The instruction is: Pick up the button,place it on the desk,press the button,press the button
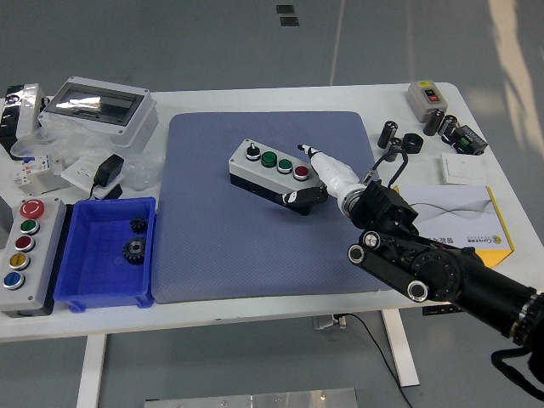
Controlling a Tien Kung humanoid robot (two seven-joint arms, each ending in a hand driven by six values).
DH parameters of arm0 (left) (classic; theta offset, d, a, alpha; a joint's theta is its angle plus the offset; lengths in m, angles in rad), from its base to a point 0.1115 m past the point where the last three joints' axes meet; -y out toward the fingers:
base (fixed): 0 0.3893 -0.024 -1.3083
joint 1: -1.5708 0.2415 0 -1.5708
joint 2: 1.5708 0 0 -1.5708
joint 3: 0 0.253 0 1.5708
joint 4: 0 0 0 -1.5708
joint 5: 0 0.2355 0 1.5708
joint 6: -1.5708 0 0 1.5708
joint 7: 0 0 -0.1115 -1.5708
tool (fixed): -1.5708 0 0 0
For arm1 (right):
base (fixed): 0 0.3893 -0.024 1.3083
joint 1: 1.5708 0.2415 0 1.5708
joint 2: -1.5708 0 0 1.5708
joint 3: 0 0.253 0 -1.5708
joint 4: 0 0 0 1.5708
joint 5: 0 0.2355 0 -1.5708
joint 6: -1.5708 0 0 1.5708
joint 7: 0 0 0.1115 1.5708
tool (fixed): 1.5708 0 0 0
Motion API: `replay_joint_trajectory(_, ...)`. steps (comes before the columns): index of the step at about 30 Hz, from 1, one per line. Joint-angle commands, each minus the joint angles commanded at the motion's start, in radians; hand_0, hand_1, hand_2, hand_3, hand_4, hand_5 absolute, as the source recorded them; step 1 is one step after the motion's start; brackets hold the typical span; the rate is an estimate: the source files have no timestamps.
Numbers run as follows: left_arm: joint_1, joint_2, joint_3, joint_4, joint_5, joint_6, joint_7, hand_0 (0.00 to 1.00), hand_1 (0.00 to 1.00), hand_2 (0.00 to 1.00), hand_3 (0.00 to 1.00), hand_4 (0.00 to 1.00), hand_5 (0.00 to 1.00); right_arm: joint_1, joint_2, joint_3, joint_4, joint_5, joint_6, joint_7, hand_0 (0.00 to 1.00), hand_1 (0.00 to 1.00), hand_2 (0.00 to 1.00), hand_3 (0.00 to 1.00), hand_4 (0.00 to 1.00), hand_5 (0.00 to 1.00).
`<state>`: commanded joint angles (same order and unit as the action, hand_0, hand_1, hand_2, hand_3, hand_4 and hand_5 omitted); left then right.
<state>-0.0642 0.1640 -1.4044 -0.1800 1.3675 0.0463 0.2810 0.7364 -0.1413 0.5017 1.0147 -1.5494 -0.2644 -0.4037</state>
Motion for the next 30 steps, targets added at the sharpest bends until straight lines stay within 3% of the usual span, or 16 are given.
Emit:
replay_joint_trajectory(6,-0.003,0.000,-0.002,0.000,0.005,-0.001,0.000,0.627,0.515,0.532,0.596,0.616,0.216,0.008,0.005,-0.032,-0.010,0.013,-0.016,-0.003,0.998,0.998,0.998,0.998,0.961,0.384)
replay_joint_trajectory(11,-0.004,0.000,-0.002,0.000,0.007,-0.001,-0.001,0.627,0.515,0.532,0.596,0.616,0.216,0.010,0.006,-0.057,-0.021,0.024,-0.058,0.003,0.998,0.998,0.998,0.998,0.961,0.384)
replay_joint_trajectory(12,-0.004,0.000,-0.002,0.000,0.007,-0.001,-0.001,0.627,0.514,0.532,0.596,0.615,0.216,0.010,0.007,-0.061,-0.022,0.024,-0.065,0.004,0.695,0.851,0.933,0.998,0.969,0.389)
replay_joint_trajectory(17,-0.005,0.001,-0.001,0.000,0.008,-0.002,-0.003,0.627,0.514,0.532,0.596,0.615,0.216,0.011,0.010,-0.079,-0.032,0.019,-0.088,0.000,0.695,0.851,0.933,0.998,0.969,0.389)
replay_joint_trajectory(18,-0.006,0.001,0.000,0.000,0.007,-0.002,-0.004,0.627,0.514,0.532,0.595,0.614,0.216,0.011,0.011,-0.082,-0.034,0.018,-0.090,-0.001,0.433,0.672,0.768,0.998,0.966,0.383)
replay_joint_trajectory(23,-0.010,0.000,0.004,0.000,0.007,-0.004,-0.007,0.627,0.514,0.532,0.595,0.614,0.216,0.013,0.014,-0.099,-0.044,0.013,-0.095,-0.004,0.433,0.672,0.768,0.998,0.966,0.383)
replay_joint_trajectory(24,-0.010,0.000,0.004,0.000,0.008,-0.004,-0.008,0.628,0.514,0.532,0.594,0.614,0.215,0.013,0.015,-0.101,-0.045,0.013,-0.096,-0.004,0.255,0.426,0.524,0.792,0.457,0.157)
replay_joint_trajectory(29,-0.011,0.000,0.007,0.000,0.007,-0.005,-0.010,0.628,0.514,0.532,0.594,0.614,0.215,0.012,0.015,-0.107,-0.051,0.007,-0.099,-0.001,0.255,0.426,0.524,0.792,0.457,0.157)
replay_joint_trajectory(30,-0.011,0.000,0.008,0.000,0.005,-0.005,-0.011,0.627,0.514,0.532,0.593,0.613,0.216,0.011,0.016,-0.108,-0.052,0.006,-0.100,0.000,0.183,0.349,0.440,0.582,0.183,0.015)
